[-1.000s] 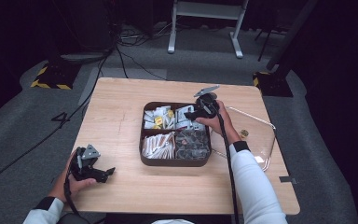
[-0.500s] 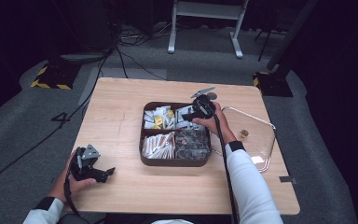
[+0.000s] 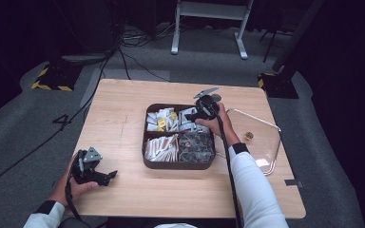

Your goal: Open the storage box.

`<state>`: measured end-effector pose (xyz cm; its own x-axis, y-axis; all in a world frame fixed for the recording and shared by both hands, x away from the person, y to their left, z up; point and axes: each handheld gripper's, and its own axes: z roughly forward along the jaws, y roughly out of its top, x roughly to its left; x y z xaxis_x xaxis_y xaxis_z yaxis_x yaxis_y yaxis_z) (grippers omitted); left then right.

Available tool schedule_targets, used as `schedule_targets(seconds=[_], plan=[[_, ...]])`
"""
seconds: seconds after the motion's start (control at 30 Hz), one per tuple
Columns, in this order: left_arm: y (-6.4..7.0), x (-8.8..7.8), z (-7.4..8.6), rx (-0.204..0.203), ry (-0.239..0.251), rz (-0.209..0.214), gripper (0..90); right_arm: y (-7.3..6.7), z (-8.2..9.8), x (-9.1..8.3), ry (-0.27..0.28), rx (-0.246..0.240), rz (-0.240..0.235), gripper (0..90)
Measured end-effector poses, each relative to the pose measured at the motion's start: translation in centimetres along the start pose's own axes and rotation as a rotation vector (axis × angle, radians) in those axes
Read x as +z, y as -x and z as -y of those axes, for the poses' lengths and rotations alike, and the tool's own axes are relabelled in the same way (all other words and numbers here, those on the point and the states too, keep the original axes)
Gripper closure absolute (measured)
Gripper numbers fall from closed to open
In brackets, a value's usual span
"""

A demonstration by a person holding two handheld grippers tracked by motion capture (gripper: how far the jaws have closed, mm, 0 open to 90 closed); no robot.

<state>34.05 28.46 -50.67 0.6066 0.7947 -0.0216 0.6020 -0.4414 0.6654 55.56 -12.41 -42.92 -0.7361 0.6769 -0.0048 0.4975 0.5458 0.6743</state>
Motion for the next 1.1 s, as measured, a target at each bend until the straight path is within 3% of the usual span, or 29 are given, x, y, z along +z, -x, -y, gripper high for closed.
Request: schedule_targets(seconds=[0.07,0.17,0.33,0.47,0.53,0.63,0.83,0.97,1.07,1.1], plan=[[0.0,0.0,0.0,0.0,0.0,0.0,0.4,0.4,0.3,0.1,-0.022,0.019,0.019,32.3],[0.0,0.0,0.0,0.0,0.0,0.0,0.4,0.9,0.6,0.5,-0.022,0.04,0.0,31.1],[0.0,0.0,0.0,0.0,0.0,0.0,0.4,0.3,0.4,0.9,-0.018,0.015,-0.015,29.5],[0.0,0.0,0.0,0.0,0.0,0.0,0.4,-0.2,0.1,0.7,0.03,-0.006,-0.037,33.2],[0.0,0.0,0.0,0.0,0.0,0.0,0.4,-0.5,-0.1,0.9,0.031,-0.016,-0.079,41.7],[0.0,0.0,0.0,0.0,0.0,0.0,0.4,-0.4,-0.1,1.1,0.014,-0.003,0.011,39.5],[0.0,0.0,0.0,0.0,0.0,0.0,0.4,1.3,0.5,1.1,-0.024,0.063,0.051,33.5],[0.0,0.0,0.0,0.0,0.0,0.0,0.4,1.8,0.7,1.2,-0.021,0.099,0.041,32.3],[0.0,0.0,0.0,0.0,0.0,0.0,0.4,1.6,0.5,1.4,-0.004,0.089,-0.029,32.5],[0.0,0.0,0.0,0.0,0.0,0.0,0.4,1.6,0.5,1.4,-0.004,0.089,-0.029,32.5]])
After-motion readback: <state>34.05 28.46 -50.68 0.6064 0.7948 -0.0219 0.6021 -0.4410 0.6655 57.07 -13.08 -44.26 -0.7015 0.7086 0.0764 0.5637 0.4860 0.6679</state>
